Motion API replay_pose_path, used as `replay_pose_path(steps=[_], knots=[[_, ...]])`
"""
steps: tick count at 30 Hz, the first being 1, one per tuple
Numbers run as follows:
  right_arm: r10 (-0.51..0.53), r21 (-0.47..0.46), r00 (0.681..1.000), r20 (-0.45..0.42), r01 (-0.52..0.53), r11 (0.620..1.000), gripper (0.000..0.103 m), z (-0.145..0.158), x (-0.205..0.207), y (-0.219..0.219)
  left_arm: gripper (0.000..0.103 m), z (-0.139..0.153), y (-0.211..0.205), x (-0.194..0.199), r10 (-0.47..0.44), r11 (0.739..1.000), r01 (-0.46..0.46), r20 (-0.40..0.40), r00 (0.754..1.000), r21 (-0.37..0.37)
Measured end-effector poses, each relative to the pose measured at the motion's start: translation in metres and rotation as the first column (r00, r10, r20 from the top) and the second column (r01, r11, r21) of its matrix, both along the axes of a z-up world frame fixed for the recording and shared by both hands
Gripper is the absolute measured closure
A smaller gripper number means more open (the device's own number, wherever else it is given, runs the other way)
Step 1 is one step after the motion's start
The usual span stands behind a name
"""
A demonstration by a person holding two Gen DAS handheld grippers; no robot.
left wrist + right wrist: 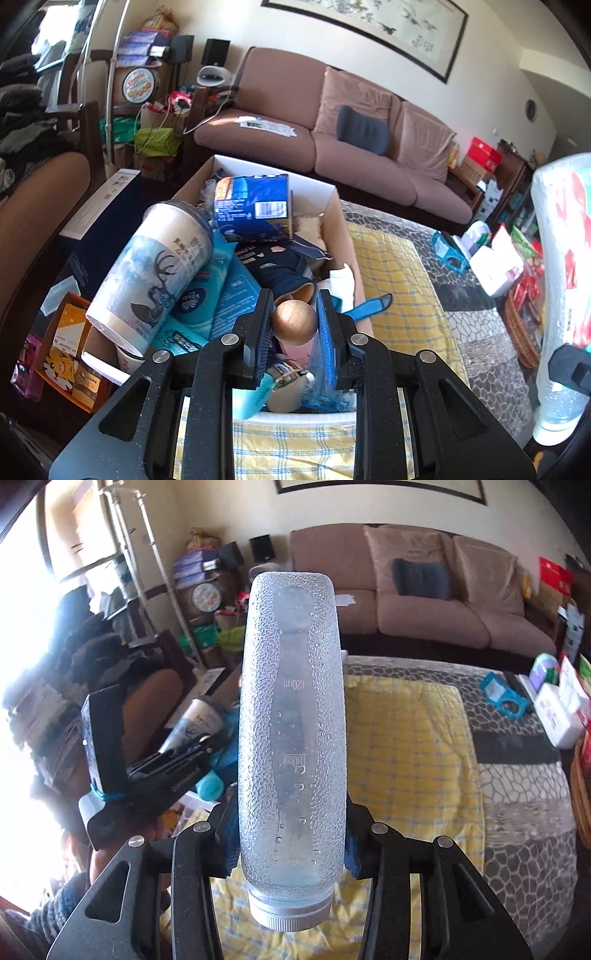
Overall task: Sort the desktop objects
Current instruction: 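Carry the frosted bottle toward the box with the right while the left holds the ball above it, then lower the ball and bottle into the box and open both grippers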
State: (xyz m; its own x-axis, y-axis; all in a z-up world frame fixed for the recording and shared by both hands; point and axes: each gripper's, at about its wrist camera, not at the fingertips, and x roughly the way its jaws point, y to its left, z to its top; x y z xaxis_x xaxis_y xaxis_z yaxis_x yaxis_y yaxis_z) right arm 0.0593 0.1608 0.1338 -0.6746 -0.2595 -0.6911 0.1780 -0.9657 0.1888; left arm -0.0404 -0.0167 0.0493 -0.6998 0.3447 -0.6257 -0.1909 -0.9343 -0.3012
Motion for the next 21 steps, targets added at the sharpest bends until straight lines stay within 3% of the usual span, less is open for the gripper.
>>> replay_pose_path(steps=[7,8,10,13,15,17,19,20,21], knots=[[-0.007,0.034,1.000,-0.018,0.008,0.999,0.060,0.009,-0.029,-0.012,0.081,0.008,-0.007,-0.002,0.033,0.998,-0.035,-0.048,0.998,-0.052],[-0.032,0.072,0.999,-0.032,0.034,0.997,0.060,0.011,-0.032,-0.015,0.081,0.010,-0.009,-0.003,0.042,0.997,-0.046,-0.062,0.997,-0.061],[-0.083,0.278,0.992,-0.090,0.105,0.955,0.060,0.013,-0.038,-0.032,0.081,0.014,-0.014,-0.005,0.067,0.995,-0.073,-0.083,0.994,-0.071],[-0.007,0.122,0.999,-0.041,0.012,0.992,0.060,0.011,-0.053,-0.030,0.081,0.018,-0.022,-0.011,0.093,0.994,-0.098,-0.091,0.992,-0.057],[-0.030,0.244,0.997,-0.069,0.046,0.969,0.060,0.009,-0.060,-0.041,0.081,0.019,-0.027,-0.016,0.104,0.993,-0.108,-0.087,0.991,-0.047],[0.008,0.118,0.999,-0.035,-0.004,0.993,0.060,0.008,-0.070,-0.037,0.081,0.018,-0.030,-0.022,0.113,0.992,-0.116,-0.079,0.990,-0.039],[-0.018,0.210,0.998,-0.062,0.031,0.977,0.060,0.008,-0.074,-0.045,0.081,0.017,-0.032,-0.027,0.117,0.992,-0.120,-0.073,0.990,-0.044],[-0.012,0.203,0.998,-0.059,0.024,0.979,0.060,0.007,-0.078,-0.046,0.081,0.016,-0.032,-0.029,0.119,0.991,-0.123,-0.072,0.990,-0.052],[0.006,0.140,0.999,-0.044,0.000,0.990,0.060,0.007,-0.082,-0.044,0.081,0.016,-0.032,-0.032,0.119,0.991,-0.124,-0.073,0.990,-0.060]])
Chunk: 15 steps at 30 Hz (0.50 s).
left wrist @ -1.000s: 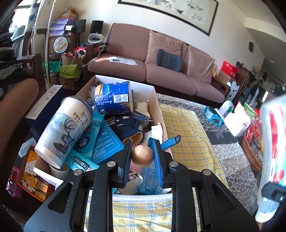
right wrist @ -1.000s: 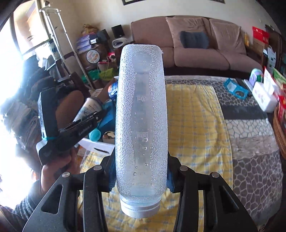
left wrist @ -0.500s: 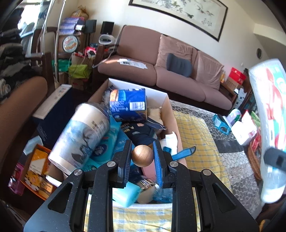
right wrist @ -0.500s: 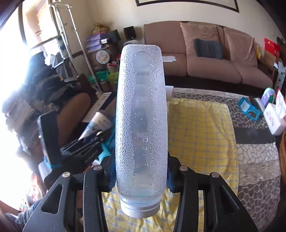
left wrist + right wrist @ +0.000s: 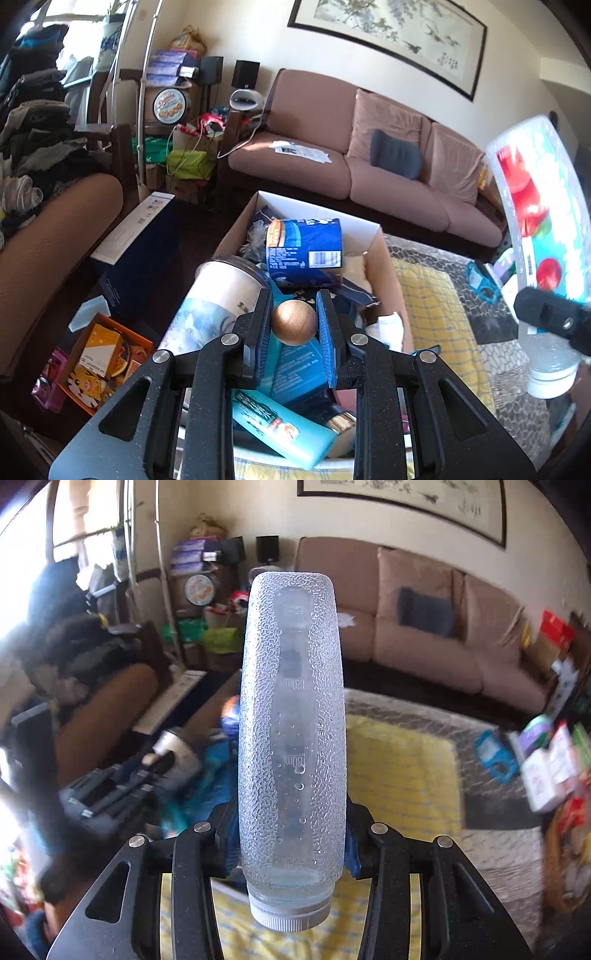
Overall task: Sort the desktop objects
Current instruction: 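Lower the ball and bottle into the box and open both grippers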
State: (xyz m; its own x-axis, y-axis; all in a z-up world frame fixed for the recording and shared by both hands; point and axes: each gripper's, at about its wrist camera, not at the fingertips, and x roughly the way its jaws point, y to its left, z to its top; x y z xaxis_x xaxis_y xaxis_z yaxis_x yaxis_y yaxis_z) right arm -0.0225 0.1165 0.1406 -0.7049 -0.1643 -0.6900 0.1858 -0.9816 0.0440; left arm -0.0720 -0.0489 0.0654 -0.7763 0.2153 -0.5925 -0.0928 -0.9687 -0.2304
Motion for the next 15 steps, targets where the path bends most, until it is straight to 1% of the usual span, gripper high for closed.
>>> replay_pose_path(steps=[1,3,5,6,8,9,10,11,12,13,14,15], knots=[[0.004,-0.019,1.000,0.003,-0.003,1.000,0.060,0.000,-0.004,-0.001,0.081,0.000,0.000,-0.003,-0.001,1.000,0.001,0.000,1.000,-0.005],[-0.018,0.057,1.000,-0.011,0.019,0.998,0.060,0.000,-0.011,-0.007,0.081,-0.001,-0.001,-0.009,-0.002,1.000,0.002,0.005,1.000,-0.007],[0.003,-0.017,1.000,0.009,-0.003,1.000,0.060,-0.001,-0.022,-0.006,0.081,-0.004,-0.003,-0.017,0.003,1.000,-0.003,0.021,1.000,0.002],[-0.007,0.008,1.000,0.006,0.007,1.000,0.060,-0.002,-0.028,-0.009,0.081,-0.006,-0.004,-0.020,0.005,1.000,-0.005,0.030,1.000,0.010],[-0.070,0.137,0.996,-0.054,0.077,0.988,0.060,-0.001,-0.034,-0.018,0.081,-0.012,-0.006,-0.029,0.019,1.000,-0.019,0.064,0.998,0.000],[-0.115,0.245,0.986,-0.123,0.142,0.959,0.060,0.000,-0.033,-0.025,0.081,-0.015,-0.007,-0.033,0.037,0.999,-0.036,0.079,0.996,-0.009],[-0.126,0.335,0.974,-0.186,0.183,0.924,0.060,0.001,-0.031,-0.034,0.081,-0.019,-0.010,-0.037,0.040,0.999,-0.041,0.090,0.995,0.003],[-0.107,0.342,0.976,-0.190,0.168,0.924,0.060,0.002,-0.033,-0.038,0.081,-0.021,-0.011,-0.041,0.032,0.999,-0.034,0.101,0.994,0.019],[-0.078,0.265,0.985,-0.154,0.117,0.957,0.060,0.002,-0.039,-0.036,0.081,-0.024,-0.011,-0.046,0.021,0.999,-0.025,0.112,0.994,0.035],[-0.068,0.204,0.991,-0.117,0.091,0.975,0.060,-0.001,-0.046,-0.034,0.081,-0.026,-0.011,-0.048,0.016,0.999,-0.020,0.115,0.993,0.037],[-0.072,0.219,0.991,-0.112,0.095,0.971,0.060,-0.005,-0.053,-0.038,0.081,-0.029,-0.008,-0.052,0.010,1.000,-0.014,0.122,0.992,0.028],[-0.079,0.264,0.990,-0.119,0.108,0.958,0.060,-0.010,-0.060,-0.043,0.081,-0.031,-0.007,-0.054,0.005,1.000,-0.008,0.129,0.992,0.021]])
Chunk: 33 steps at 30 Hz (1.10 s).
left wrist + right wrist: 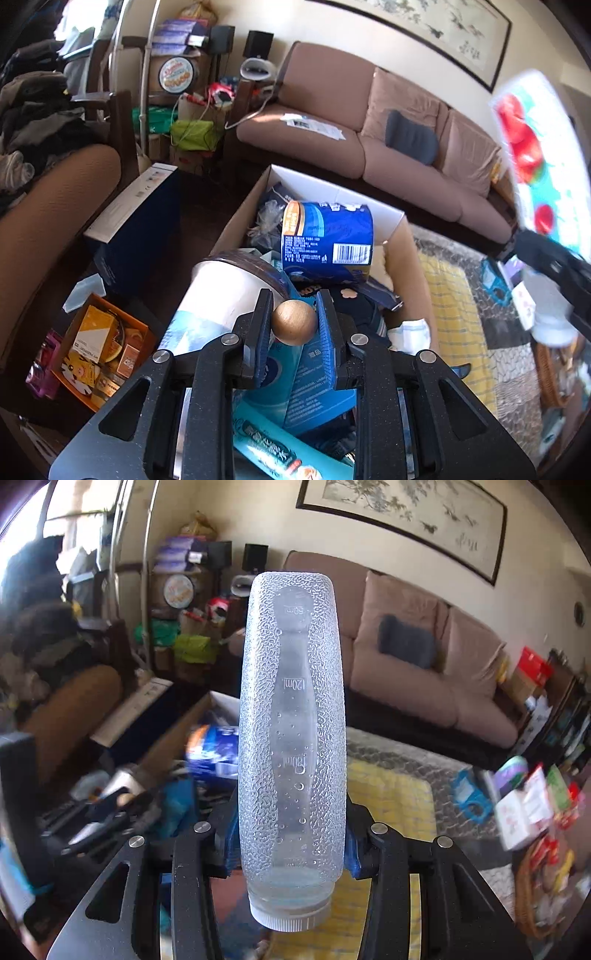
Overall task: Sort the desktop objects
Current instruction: 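Lower the ball and bottle into the box and open both grippers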
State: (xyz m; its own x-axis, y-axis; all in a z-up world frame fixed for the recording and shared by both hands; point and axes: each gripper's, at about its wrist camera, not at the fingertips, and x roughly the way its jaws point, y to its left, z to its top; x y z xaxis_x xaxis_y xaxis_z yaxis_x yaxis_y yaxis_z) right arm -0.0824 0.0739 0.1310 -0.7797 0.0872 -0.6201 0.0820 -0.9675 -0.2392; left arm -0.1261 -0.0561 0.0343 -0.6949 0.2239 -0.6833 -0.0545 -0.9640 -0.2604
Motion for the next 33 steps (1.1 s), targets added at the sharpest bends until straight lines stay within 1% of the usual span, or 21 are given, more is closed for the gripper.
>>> replay_pose_path(steps=[1,2,3,6,7,9,12,14,15,17,18,19,21,22,24,26,27,28,29,31,33], knots=[[0.013,-0.023,1.000,0.013,-0.013,1.000,0.060,-0.005,-0.007,0.000,0.081,-0.004,0.001,-0.002,-0.010,1.000,0.010,0.013,1.000,0.000],[0.049,-0.121,0.998,0.047,-0.043,0.992,0.060,-0.009,-0.018,0.003,0.081,-0.006,0.002,-0.004,-0.013,1.000,0.013,0.025,1.000,0.006],[0.078,-0.233,0.993,0.089,-0.056,0.971,0.060,-0.014,-0.031,0.010,0.081,-0.009,0.002,-0.005,-0.019,1.000,0.018,0.031,0.999,0.019],[0.129,-0.450,0.978,0.163,-0.043,0.892,0.060,-0.034,-0.072,0.030,0.081,-0.011,0.006,-0.008,-0.063,0.998,0.062,0.039,0.997,0.025],[0.114,-0.485,0.977,0.181,-0.012,0.875,0.060,-0.038,-0.079,0.039,0.081,-0.011,0.007,-0.009,-0.071,0.997,0.070,0.043,0.997,0.021],[0.032,-0.442,0.982,0.186,0.055,0.895,0.060,-0.041,-0.092,0.052,0.081,-0.010,0.005,-0.012,-0.077,0.996,0.075,0.042,0.996,0.052],[0.016,-0.473,0.979,0.203,0.084,0.877,0.060,-0.045,-0.107,0.067,0.081,-0.008,0.004,-0.017,-0.100,0.991,0.096,0.040,0.994,0.095],[-0.021,-0.450,0.974,0.225,0.123,0.885,0.060,-0.059,-0.118,0.071,0.081,-0.007,0.005,-0.018,-0.113,0.989,0.110,0.030,0.993,0.104],[-0.033,-0.448,0.961,0.275,0.158,0.880,0.060,-0.074,-0.130,0.076,0.079,-0.006,0.005,-0.017,-0.100,0.991,0.098,0.021,0.995,0.095],[-0.011,-0.447,0.898,0.441,0.229,0.865,0.059,-0.114,-0.155,0.076,0.070,-0.004,0.003,-0.014,-0.068,0.994,0.068,-0.005,0.998,0.080],[0.010,-0.411,0.861,0.509,0.232,0.882,0.059,-0.130,-0.161,0.072,0.063,-0.004,0.005,-0.014,-0.076,0.993,0.077,-0.008,0.997,0.086],[0.014,-0.371,0.856,0.516,0.209,0.905,0.059,-0.133,-0.160,0.066,0.057,-0.003,0.008,-0.014,-0.091,0.993,0.091,-0.008,0.996,0.080],[0.020,-0.282,0.861,0.508,0.144,0.949,0.053,-0.137,-0.153,0.054,0.051,-0.003,0.014,-0.014,-0.103,0.993,0.104,-0.014,0.995,0.056],[0.032,-0.276,0.864,0.502,0.125,0.953,0.047,-0.139,-0.150,0.052,0.046,-0.003,0.016,-0.013,-0.104,0.993,0.105,-0.017,0.994,0.053],[0.056,-0.282,0.874,0.483,0.095,0.955,0.045,-0.137,-0.139,0.050,0.040,-0.003,0.018,-0.012,-0.102,0.993,0.103,-0.020,0.995,0.062],[0.031,-0.244,0.889,0.457,0.092,0.966,0.036,-0.127,-0.128,0.050,0.032,-0.005,0.020,-0.011,-0.101,0.992,0.102,-0.019,0.995,0.075],[0.046,-0.255,0.898,0.437,0.075,0.964,0.034,-0.120,-0.118,0.051,0.026,-0.006,0.021,-0.010,-0.091,0.993,0.092,-0.009,0.996,0.072],[0.072,-0.276,0.904,0.421,0.052,0.960,0.032,-0.111,-0.106,0.051,0.025,-0.007,0.021,-0.009,-0.083,0.993,0.083,-0.006,0.997,0.079],[0.098,-0.309,0.916,0.389,0.030,0.951,0.037,-0.100,-0.088,0.055,0.023,-0.008,0.020,-0.007,-0.082,0.992,0.082,-0.006,0.997,0.097],[0.103,-0.350,0.938,0.332,0.022,0.936,0.033,-0.086,-0.060,0.068,0.020,-0.012,0.017,-0.006,-0.093,0.987,0.089,0.026,0.995,0.132],[0.082,-0.324,0.942,0.324,0.029,0.946,0.034,-0.083,-0.030,0.086,0.020,-0.012,0.018,-0.003,-0.097,0.989,0.093,0.029,0.995,0.117]])
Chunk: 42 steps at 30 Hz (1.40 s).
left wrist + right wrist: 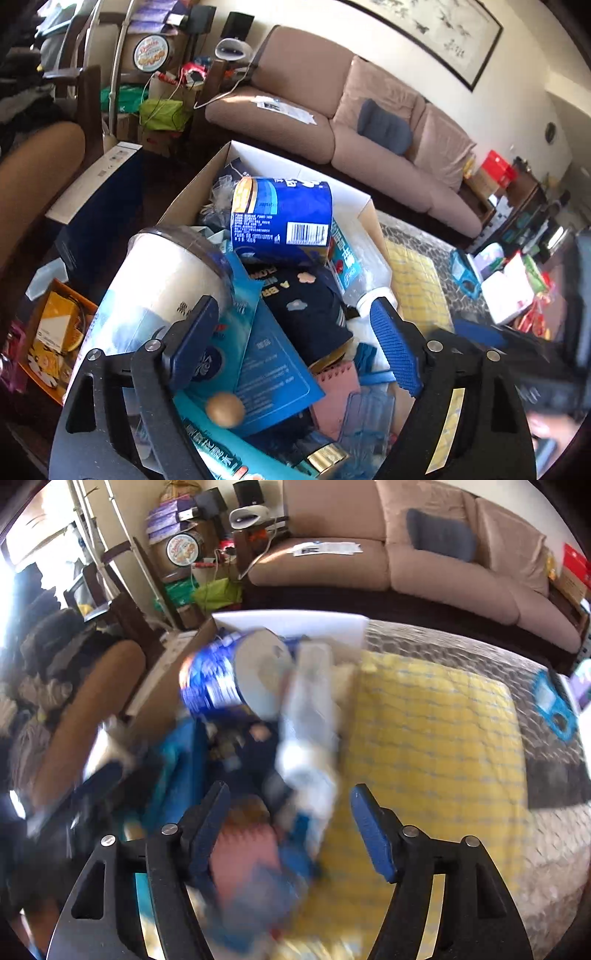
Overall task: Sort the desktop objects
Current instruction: 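Lower the ball and bottle into the box and open both grippers, then move the right gripper to the side table and grasp the blue wrapped candy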
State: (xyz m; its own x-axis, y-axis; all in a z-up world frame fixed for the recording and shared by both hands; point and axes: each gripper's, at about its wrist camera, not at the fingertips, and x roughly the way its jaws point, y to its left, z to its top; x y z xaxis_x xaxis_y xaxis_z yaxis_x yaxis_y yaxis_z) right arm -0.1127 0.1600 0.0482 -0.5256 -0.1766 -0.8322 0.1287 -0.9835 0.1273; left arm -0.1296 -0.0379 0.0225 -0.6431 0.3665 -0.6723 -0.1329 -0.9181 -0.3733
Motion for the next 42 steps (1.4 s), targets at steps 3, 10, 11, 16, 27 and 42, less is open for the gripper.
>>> replay_pose_path(steps=[3,10,11,16,27,42], knots=[[-0.057,0.069,0.997,-0.043,0.060,0.996,0.035,0.009,0.050,0.039,0.020,0.000,-0.002,0.006,0.001,1.000,-0.001,0.000,1.000,0.005],[-0.196,-0.214,0.979,0.059,0.204,0.955,0.026,0.011,0.184,0.142,0.020,0.002,0.000,0.026,0.012,0.999,-0.012,-0.005,1.000,0.034],[-0.238,-0.214,0.970,0.042,0.242,0.946,0.020,0.012,0.200,0.154,0.020,0.002,0.001,0.029,0.007,1.000,-0.007,-0.015,1.000,0.030],[-0.441,-0.162,0.897,0.026,0.439,0.884,0.020,-0.006,0.248,0.223,0.020,0.008,0.004,0.056,0.036,0.998,-0.042,-0.109,0.993,-0.054],[-0.792,-0.006,0.609,-0.036,0.793,0.610,0.020,-0.032,0.301,0.409,0.005,0.018,0.022,0.136,0.106,0.965,-0.188,-0.387,0.916,-0.181],[-0.990,0.075,0.122,0.070,0.989,0.127,0.021,-0.123,0.418,0.609,0.005,-0.032,0.110,0.183,0.056,0.956,-0.181,-0.465,0.884,-0.229]])
